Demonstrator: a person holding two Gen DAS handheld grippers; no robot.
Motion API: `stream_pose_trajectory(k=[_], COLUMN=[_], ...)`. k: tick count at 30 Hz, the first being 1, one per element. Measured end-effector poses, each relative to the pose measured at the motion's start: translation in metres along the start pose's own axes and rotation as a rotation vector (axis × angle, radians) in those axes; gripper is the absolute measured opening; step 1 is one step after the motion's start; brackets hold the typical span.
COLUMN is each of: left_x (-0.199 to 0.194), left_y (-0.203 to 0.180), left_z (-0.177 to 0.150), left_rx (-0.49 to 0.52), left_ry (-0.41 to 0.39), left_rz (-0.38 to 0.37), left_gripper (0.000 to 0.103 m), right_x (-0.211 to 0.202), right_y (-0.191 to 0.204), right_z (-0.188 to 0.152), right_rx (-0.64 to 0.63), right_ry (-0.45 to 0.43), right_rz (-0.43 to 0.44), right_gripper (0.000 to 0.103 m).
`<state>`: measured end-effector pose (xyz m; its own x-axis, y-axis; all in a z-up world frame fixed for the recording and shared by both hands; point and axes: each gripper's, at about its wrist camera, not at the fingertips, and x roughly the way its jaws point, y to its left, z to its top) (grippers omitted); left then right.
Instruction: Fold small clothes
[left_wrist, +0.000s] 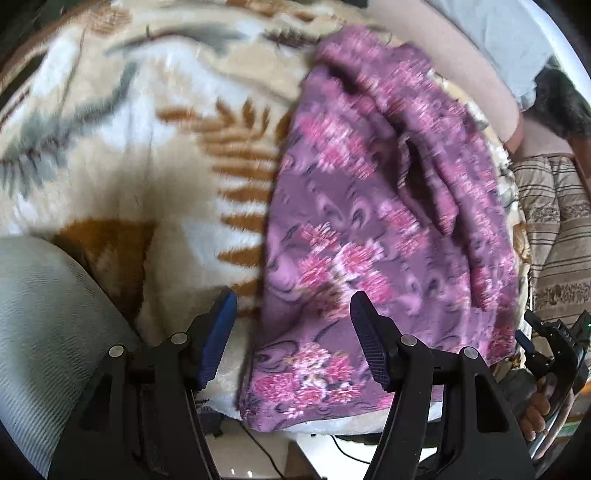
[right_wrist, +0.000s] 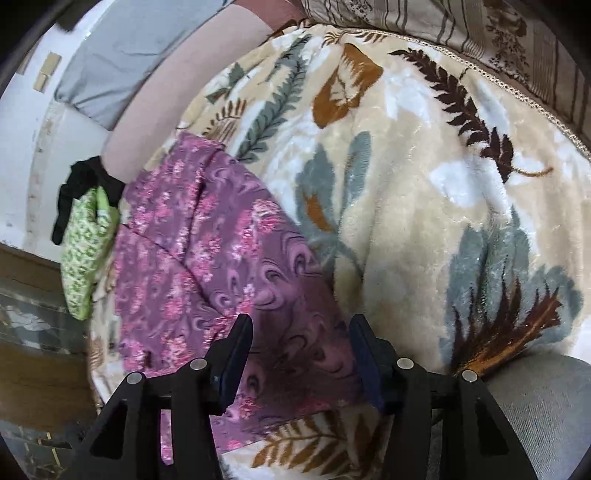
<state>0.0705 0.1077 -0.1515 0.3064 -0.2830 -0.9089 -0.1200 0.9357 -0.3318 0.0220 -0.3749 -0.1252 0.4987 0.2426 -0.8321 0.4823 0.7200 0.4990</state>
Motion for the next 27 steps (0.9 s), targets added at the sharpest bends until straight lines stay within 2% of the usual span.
stream_pose_trajectory(k=[2,4,6,7,8,9,10,11,13,14,17,19,21,22,25,27], left_x=[-0.002,-0.001,0.000,0.001,0.002,0.004,0.005,0.005,0.004,0.001,-0.022,-0.047,-0.062,-0.066,-0.055,-0.039], left_y=[-0.003,-0.008,-0.014,-0.016,-0.018,-0.020,-0.023,-0.026,-0.035,-0.039,-0.044,-0.045,-0.040,-0.039,-0.036,-0.030], left_z=[0.000,-0.002,-0.003,-0.003,-0.004,-0.005,-0.007,-0.008,-0.010,-0.011,-0.008,-0.001,0.006,0.008,0.008,0.007], left_rx=[0.006,0.036,0.065,0.078,0.088,0.106,0.123,0.146,0.189,0.205,0.225,0.239,0.244,0.263,0.296,0.252], left_ry=[-0.015,-0.020,-0.026,-0.029,-0.032,-0.038,-0.046,-0.059,-0.073,-0.063,-0.081,-0.114,-0.099,-0.093,-0.058,-0.012], left_rz=[-0.006,0.021,0.048,0.060,0.072,0.097,0.126,0.168,0.180,0.170,0.146,0.163,0.162,0.186,0.240,0.201], left_gripper=[0.064,0.064,0.064,0.064,0.064,0.061,0.057,0.043,0.012,0.005,0.005,0.005,0.005,0.005,0.005,0.005], right_x=[0.009,0.024,0.029,0.030,0.031,0.031,0.032,0.029,0.019,0.015,-0.016,-0.037,-0.049,-0.052,-0.037,-0.016], right_y=[0.002,0.008,0.021,0.025,0.028,0.030,0.029,0.029,0.033,0.036,0.039,0.038,0.042,0.043,0.043,0.035], right_z=[0.001,0.001,-0.001,-0.003,-0.005,-0.007,-0.005,-0.006,-0.007,-0.007,-0.010,-0.013,-0.015,-0.017,-0.017,-0.016], right_rx=[-0.015,-0.046,-0.117,-0.141,-0.161,-0.176,-0.178,-0.178,-0.189,-0.195,-0.212,-0.228,-0.255,-0.269,-0.277,-0.265], right_ry=[0.025,0.078,0.075,0.068,0.059,0.049,0.041,0.028,-0.009,-0.017,-0.065,-0.076,-0.078,-0.063,-0.008,0.036], right_rz=[-0.045,-0.090,-0.157,-0.181,-0.214,-0.255,-0.262,-0.253,-0.241,-0.236,-0.217,-0.200,-0.198,-0.199,-0.267,-0.341], right_gripper=[0.053,0.053,0.052,0.047,0.031,0.024,0.013,0.007,0.005,0.005,0.004,0.004,0.004,0.004,0.004,0.004])
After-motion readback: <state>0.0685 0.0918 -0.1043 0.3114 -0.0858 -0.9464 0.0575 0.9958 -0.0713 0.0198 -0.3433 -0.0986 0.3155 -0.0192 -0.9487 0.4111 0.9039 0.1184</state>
